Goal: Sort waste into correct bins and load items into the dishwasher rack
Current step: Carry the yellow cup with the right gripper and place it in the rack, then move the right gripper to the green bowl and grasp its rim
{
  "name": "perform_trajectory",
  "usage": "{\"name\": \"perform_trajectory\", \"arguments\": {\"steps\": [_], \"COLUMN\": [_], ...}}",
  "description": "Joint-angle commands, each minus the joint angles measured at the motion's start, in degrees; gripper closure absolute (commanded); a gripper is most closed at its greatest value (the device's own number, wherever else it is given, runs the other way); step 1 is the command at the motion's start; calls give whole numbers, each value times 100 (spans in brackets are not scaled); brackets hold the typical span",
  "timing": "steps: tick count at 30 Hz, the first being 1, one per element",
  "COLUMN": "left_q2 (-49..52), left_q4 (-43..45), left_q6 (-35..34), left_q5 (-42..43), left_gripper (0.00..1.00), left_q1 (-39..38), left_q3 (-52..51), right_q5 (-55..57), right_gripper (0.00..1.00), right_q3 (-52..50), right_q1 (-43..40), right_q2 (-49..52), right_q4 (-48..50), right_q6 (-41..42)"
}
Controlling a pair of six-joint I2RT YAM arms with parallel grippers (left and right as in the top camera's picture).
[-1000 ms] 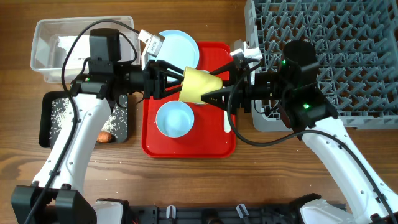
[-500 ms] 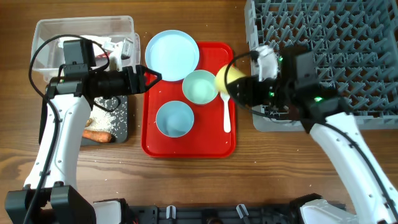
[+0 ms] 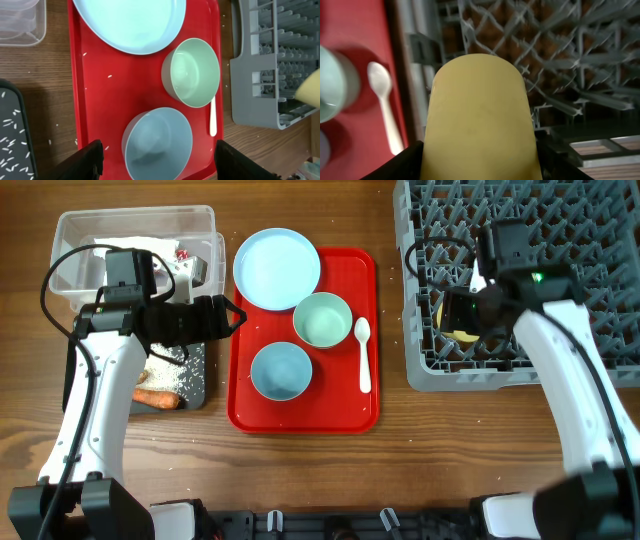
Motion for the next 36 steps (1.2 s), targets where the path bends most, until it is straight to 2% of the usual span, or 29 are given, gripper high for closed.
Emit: {"name": "perform_trajectory", "arguments": {"steps": [1, 8, 9, 10, 14, 20, 27, 30, 36], "left_q2": [-15, -15, -15, -15, -15, -15, -15, -22, -22], "left_q4": [-26, -22, -20, -20, -22, -24, -24, -76, -101], "left_q6": [92, 92, 92, 92, 92, 92, 90, -2, -997], "left_q5": [-101, -101, -101, -101, -101, -101, -210, -643, -1954], "left_gripper": [30, 30, 29, 29, 29, 29, 29, 34, 32], "left_q1": [9, 9, 9, 9, 9, 9, 11, 11, 11], "left_q3": [55, 55, 55, 55, 55, 55, 55, 55, 55], "right_q5": [-708, -920, -918, -916, -918, -920, -1137, -1523, -1510], "right_gripper": [47, 45, 39, 26, 0, 0, 0, 0, 1], "right_q3": [59, 59, 59, 59, 59, 149, 1294, 1366, 1355], "right_q1": [-251, -299, -299, -299, -299, -299, -111, 299, 1279], "right_q2": [516, 743, 743, 743, 743, 743, 297, 142, 317], "right_q4": [-105, -114, -103, -101, 22, 254, -160, -37, 380], "right_q6": [-358, -450, -444, -413, -363, -240, -459, -553, -376]}}
